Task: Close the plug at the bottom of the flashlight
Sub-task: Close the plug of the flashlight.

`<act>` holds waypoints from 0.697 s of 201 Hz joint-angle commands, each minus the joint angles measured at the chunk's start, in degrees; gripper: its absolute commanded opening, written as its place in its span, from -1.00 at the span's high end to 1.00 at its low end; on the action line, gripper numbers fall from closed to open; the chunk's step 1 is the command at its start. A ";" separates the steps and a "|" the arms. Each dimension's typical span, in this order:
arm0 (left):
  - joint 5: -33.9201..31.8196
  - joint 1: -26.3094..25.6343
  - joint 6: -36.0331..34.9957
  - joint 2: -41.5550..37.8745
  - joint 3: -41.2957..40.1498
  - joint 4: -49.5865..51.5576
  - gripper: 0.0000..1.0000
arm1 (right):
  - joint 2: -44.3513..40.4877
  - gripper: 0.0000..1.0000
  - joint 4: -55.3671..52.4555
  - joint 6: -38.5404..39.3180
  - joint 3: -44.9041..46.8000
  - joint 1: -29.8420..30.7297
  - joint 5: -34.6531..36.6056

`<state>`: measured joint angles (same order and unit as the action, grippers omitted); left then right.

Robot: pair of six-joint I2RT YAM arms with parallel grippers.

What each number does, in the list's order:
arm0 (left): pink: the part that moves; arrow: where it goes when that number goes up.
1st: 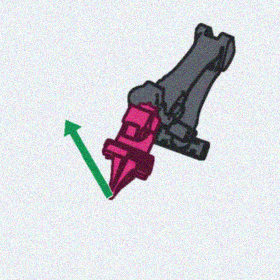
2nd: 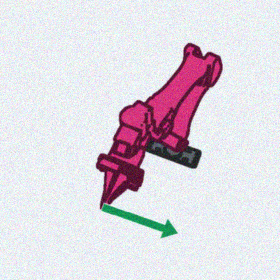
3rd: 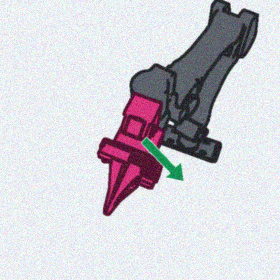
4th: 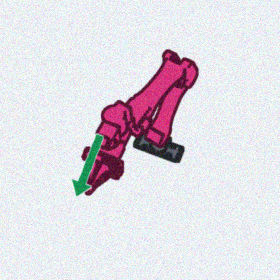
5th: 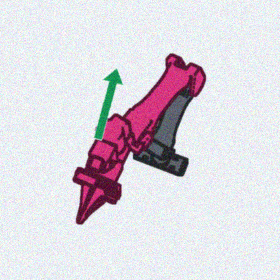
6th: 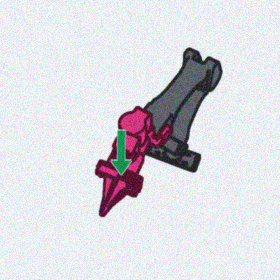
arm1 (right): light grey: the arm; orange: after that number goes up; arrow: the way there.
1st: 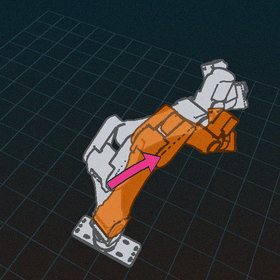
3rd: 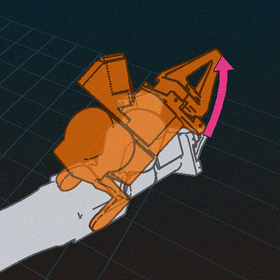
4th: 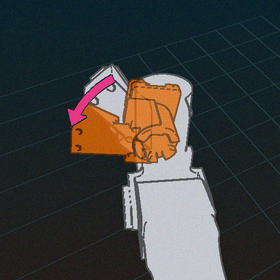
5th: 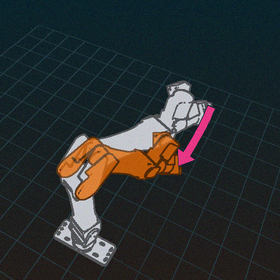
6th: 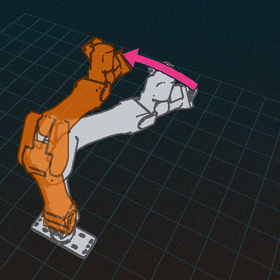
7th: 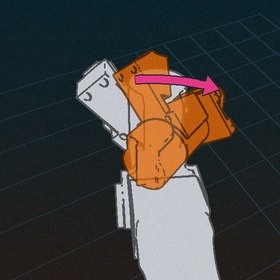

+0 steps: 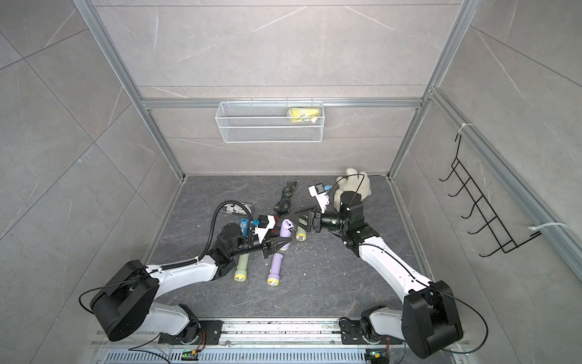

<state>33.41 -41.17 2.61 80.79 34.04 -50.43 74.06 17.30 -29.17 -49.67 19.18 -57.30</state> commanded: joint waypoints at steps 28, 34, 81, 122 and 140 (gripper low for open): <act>5.44 2.82 4.57 -0.90 1.38 -7.91 1.00 | 0.55 -0.43 3.65 -1.08 -1.73 1.58 -5.69; 5.69 2.98 4.76 -0.82 1.51 -7.97 1.00 | 0.64 -0.42 2.50 -0.41 -1.91 1.86 -5.81; 6.13 3.37 4.95 -0.90 2.44 -6.94 1.00 | 1.87 -0.23 1.15 1.08 -2.22 2.70 -5.57; 7.91 3.35 5.73 -0.72 2.90 -7.29 1.00 | 1.94 -0.28 2.06 0.97 -1.94 2.76 -4.23; 9.00 3.35 6.29 -0.73 2.95 -7.68 1.00 | 1.88 -0.30 3.27 0.41 -1.91 2.77 -3.44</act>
<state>39.35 -38.09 7.57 80.82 34.50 -52.97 75.77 19.18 -28.97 -49.95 21.58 -61.52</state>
